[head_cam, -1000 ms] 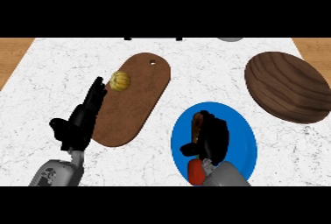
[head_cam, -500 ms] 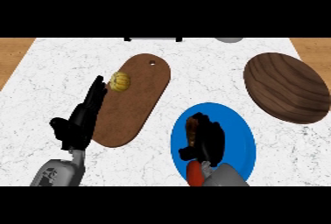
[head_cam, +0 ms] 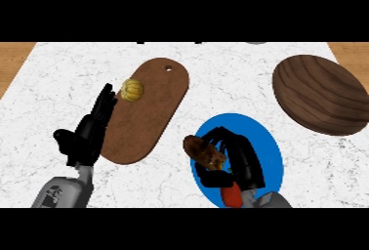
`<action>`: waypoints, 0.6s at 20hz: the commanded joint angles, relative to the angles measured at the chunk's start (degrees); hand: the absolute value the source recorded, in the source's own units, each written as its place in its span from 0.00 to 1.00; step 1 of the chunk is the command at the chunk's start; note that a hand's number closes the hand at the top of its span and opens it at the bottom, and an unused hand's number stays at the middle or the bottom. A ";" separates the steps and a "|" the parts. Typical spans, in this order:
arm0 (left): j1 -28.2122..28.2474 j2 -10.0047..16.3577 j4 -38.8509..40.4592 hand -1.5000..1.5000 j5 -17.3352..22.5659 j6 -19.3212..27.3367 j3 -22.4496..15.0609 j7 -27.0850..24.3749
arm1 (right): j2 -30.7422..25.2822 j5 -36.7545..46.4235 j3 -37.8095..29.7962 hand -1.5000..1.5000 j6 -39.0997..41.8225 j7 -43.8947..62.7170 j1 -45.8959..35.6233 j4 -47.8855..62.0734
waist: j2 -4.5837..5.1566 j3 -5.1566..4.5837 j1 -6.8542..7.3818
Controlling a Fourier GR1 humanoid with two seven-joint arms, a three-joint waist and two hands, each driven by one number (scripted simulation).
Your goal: Pick the sweet potato from the plate and place it in the bowl
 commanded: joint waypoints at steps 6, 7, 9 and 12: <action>3.01 -0.88 -1.83 0.50 -1.92 0.26 -0.89 -0.73 | -5.10 -1.02 -4.19 1.00 -1.71 -10.33 1.90 -15.99 | -0.14 -0.16 0.07; -0.90 -0.05 -1.83 0.50 0.00 -0.57 1.37 2.76 | -10.05 -3.72 -6.35 1.00 0.26 -13.41 6.41 -20.34 | -0.16 -0.13 -0.44; -0.14 -1.40 0.50 0.50 -0.89 -0.57 0.60 -0.03 | -10.06 -1.65 -9.66 1.00 3.05 -5.03 -0.08 -23.76 | -0.07 -0.18 -0.14; 0.97 -1.34 -2.52 0.50 -2.05 0.05 0.01 2.10 | -10.41 3.93 -9.74 1.00 5.78 4.96 -1.47 -30.74 | -0.15 -0.18 0.11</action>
